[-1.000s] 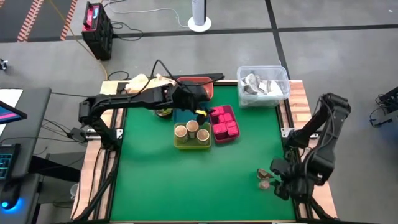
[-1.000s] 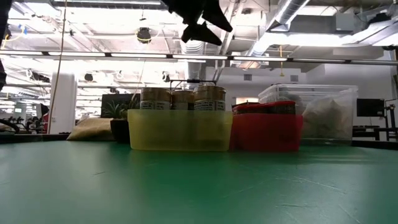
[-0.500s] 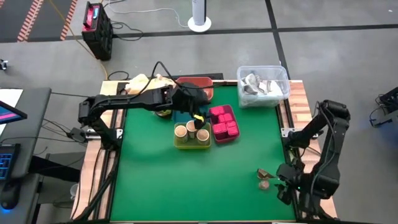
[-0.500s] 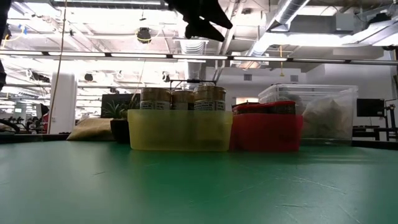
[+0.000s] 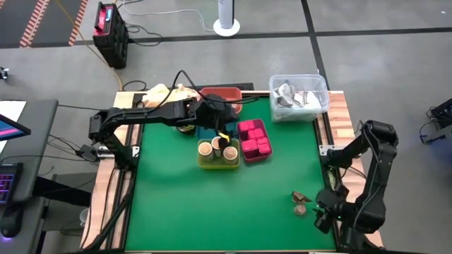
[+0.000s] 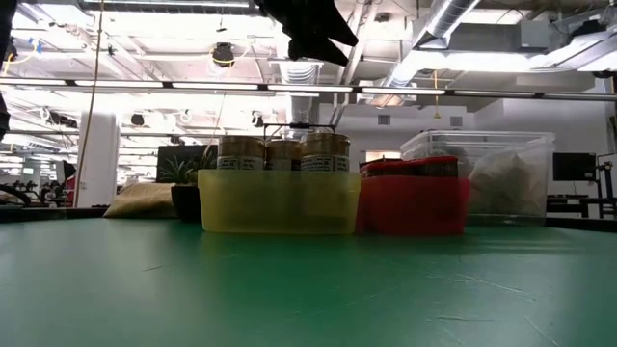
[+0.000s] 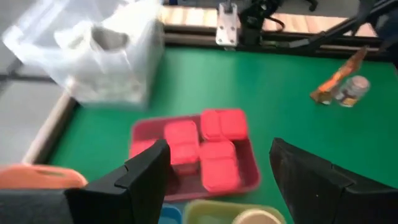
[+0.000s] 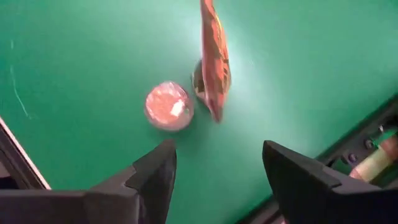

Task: Sort spices by type
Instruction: Put the orange seasoning pack into the blue bin

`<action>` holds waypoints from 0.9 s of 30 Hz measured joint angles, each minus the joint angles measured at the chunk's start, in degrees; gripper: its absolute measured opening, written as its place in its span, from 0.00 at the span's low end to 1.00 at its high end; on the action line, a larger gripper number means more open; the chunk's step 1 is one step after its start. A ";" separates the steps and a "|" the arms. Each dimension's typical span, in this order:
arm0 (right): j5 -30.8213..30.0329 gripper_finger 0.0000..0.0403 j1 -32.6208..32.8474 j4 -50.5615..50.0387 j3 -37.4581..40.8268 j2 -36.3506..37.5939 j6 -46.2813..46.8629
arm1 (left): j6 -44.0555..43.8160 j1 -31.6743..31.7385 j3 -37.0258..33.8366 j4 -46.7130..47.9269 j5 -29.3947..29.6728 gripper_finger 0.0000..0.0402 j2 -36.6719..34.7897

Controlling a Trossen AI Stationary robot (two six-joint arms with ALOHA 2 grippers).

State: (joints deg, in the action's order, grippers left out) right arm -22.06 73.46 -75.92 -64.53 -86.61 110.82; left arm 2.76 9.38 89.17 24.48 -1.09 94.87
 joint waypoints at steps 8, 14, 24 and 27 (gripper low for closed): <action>-0.52 0.40 -5.95 -0.15 0.00 0.11 -8.83 | 2.32 0.07 0.00 2.25 -1.66 0.65 0.00; -0.57 0.11 -7.71 3.11 0.00 0.13 -12.32 | 2.68 0.07 0.00 2.13 -1.98 0.65 0.00; -0.56 0.04 -12.93 3.11 0.00 3.52 -18.58 | 5.05 0.09 -0.02 1.82 -6.33 0.65 0.00; -0.57 0.03 -14.65 1.45 0.00 6.48 -19.33 | 5.05 0.10 -0.02 1.74 -6.33 0.65 0.00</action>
State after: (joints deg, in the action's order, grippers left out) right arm -22.63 58.81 -74.47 -64.53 -80.13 91.49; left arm 7.81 9.47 89.14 26.22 -7.42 94.87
